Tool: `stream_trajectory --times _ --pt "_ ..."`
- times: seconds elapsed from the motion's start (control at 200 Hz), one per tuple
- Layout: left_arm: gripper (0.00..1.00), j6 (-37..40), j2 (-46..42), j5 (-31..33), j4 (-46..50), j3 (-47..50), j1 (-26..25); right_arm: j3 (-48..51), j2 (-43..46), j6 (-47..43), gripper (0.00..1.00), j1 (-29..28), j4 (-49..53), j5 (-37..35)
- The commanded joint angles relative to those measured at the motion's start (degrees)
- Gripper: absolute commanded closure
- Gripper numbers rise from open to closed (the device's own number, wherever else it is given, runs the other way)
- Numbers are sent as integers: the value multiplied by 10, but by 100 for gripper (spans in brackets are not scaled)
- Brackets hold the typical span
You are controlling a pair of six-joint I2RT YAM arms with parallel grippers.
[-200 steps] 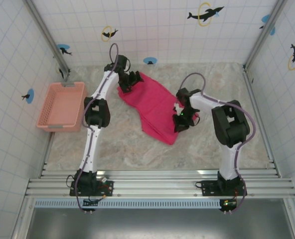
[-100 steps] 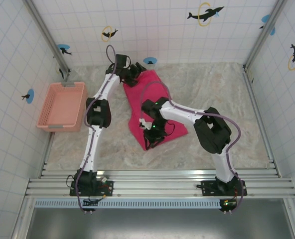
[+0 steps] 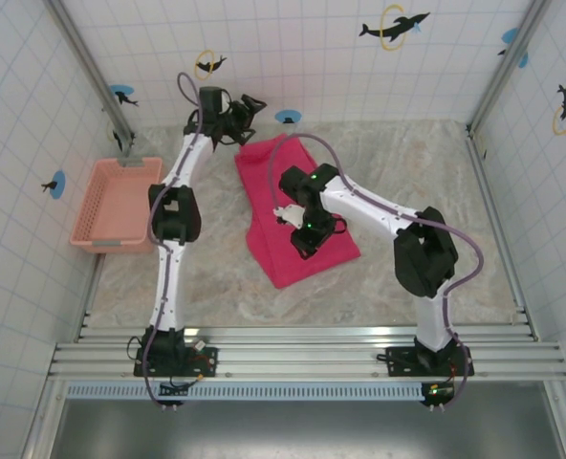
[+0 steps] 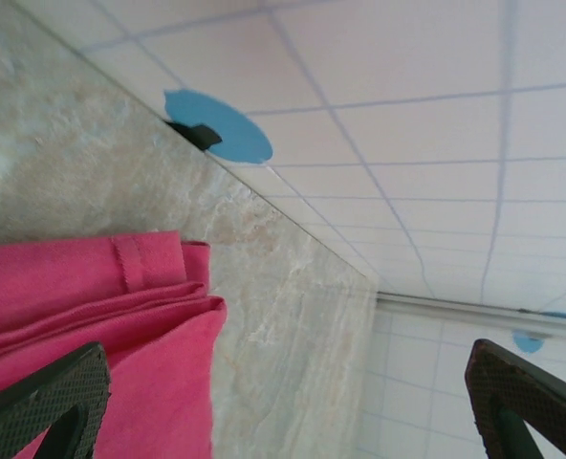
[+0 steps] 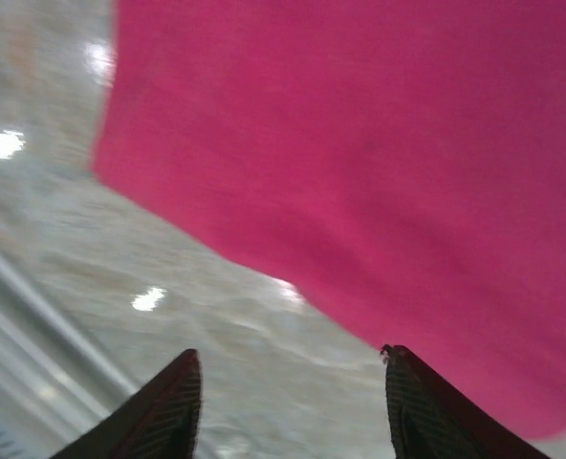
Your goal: Roll up the long pants
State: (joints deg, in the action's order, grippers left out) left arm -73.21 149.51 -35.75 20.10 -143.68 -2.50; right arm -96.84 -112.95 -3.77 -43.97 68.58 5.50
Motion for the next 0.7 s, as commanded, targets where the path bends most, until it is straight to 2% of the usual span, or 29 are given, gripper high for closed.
stream_trajectory --times 0.0,0.105,0.215,0.26,0.365,0.48,0.696 --pt "3 193 -103 48 125 23 10 53 25 -143 43 -18 -24 -175" --pt "2 275 -179 82 171 132 1 107 43 -163 42 -11 -84 -180" --pt "2 340 -223 149 235 224 -21 197 89 -201 38 -24 -179 -229" --pt "3 353 -235 167 245 256 -32 225 104 -213 38 -25 -212 -240" --pt "3 358 -238 162 247 317 -49 264 122 -232 37 -23 -267 -236" --pt "3 346 -216 165 262 338 -55 264 99 -257 38 -11 -269 -208" --pt "3 361 -166 184 313 298 -56 261 74 -238 41 -4 -263 -175"
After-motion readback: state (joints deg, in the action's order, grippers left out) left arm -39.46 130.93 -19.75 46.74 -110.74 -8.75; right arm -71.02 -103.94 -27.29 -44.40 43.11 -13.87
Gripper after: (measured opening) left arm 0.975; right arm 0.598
